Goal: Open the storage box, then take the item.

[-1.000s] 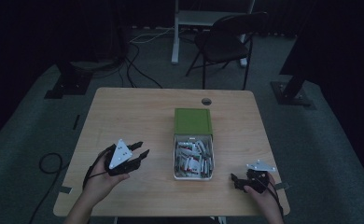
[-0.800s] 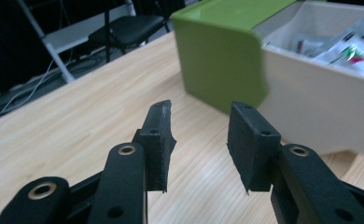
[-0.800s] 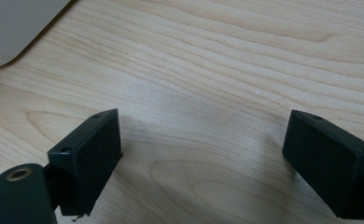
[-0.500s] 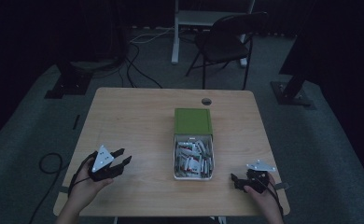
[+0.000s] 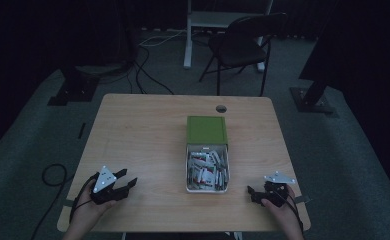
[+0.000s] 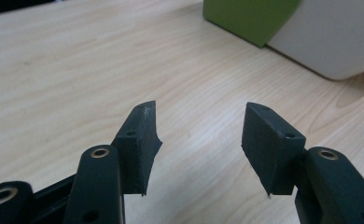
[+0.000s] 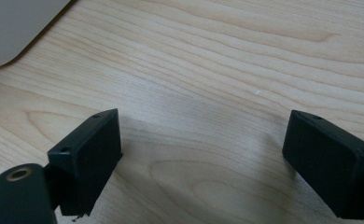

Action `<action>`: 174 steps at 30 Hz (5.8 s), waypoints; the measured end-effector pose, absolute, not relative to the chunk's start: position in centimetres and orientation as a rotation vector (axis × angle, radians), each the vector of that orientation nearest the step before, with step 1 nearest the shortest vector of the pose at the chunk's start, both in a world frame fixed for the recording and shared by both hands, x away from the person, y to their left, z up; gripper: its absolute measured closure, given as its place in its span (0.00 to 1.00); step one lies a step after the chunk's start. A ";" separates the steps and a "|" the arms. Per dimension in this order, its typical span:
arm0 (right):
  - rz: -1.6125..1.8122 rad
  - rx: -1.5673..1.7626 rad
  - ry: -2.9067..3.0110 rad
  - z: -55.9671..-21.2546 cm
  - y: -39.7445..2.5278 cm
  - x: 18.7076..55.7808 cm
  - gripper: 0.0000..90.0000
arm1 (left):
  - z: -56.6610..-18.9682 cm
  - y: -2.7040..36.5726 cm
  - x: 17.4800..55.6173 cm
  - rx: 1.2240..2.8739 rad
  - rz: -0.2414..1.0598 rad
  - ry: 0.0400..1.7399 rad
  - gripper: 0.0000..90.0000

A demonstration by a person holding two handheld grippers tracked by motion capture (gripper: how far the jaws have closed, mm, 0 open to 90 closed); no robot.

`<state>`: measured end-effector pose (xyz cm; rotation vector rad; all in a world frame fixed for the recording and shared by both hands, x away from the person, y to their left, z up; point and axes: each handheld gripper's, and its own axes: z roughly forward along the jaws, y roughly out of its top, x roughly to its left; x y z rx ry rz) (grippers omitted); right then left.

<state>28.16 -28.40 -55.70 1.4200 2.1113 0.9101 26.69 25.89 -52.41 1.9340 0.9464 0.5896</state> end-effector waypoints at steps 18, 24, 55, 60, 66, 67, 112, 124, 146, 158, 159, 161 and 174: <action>0.910 1.419 2.111 -55.7 -28.4 28.2 0.12 | -54.5 27.2 25.3 1.967 0.470 1.051 0.41; 0.911 1.416 2.112 -55.7 -28.4 28.2 0.12 | -54.7 27.6 25.4 1.959 0.477 1.087 0.34; 0.922 1.385 2.146 -55.7 -28.2 28.1 0.12 | -55.2 26.2 26.5 2.092 0.520 1.213 0.15; 0.916 1.401 2.132 -55.7 -28.1 28.0 0.12 | -55.2 26.1 26.6 2.089 0.522 1.222 0.15; 0.923 1.434 2.106 -55.7 -27.9 28.0 0.12 | -55.2 26.0 26.7 2.084 0.527 1.230 0.15; 0.923 1.434 2.106 -55.7 -27.9 28.0 0.12 | -55.2 26.0 26.7 2.084 0.527 1.230 0.15; 1.162 1.283 1.984 -45.2 -24.2 27.8 0.15 | -55.2 25.8 26.7 2.080 0.532 1.246 0.14; 1.251 1.187 2.019 -43.4 -21.3 27.6 0.20 | -55.2 25.8 26.7 2.079 0.533 1.249 0.14; 1.341 1.066 2.084 -43.4 -16.2 27.2 0.41 | -55.2 25.7 26.7 2.078 0.533 1.250 0.14; 1.350 1.041 2.190 -45.2 -13.7 27.5 0.45 | -55.2 25.7 26.7 2.077 0.533 1.251 0.13; 1.342 1.048 2.196 -45.4 -13.6 27.5 0.46 | -55.2 25.7 26.7 2.077 0.533 1.251 0.14; 1.334 1.048 2.199 -45.5 -13.4 27.5 0.47 | -55.2 25.7 26.7 2.077 0.533 1.251 0.14; 1.208 1.090 2.230 -47.5 -11.6 27.8 0.60 | -55.2 25.7 26.7 2.078 0.533 1.250 0.13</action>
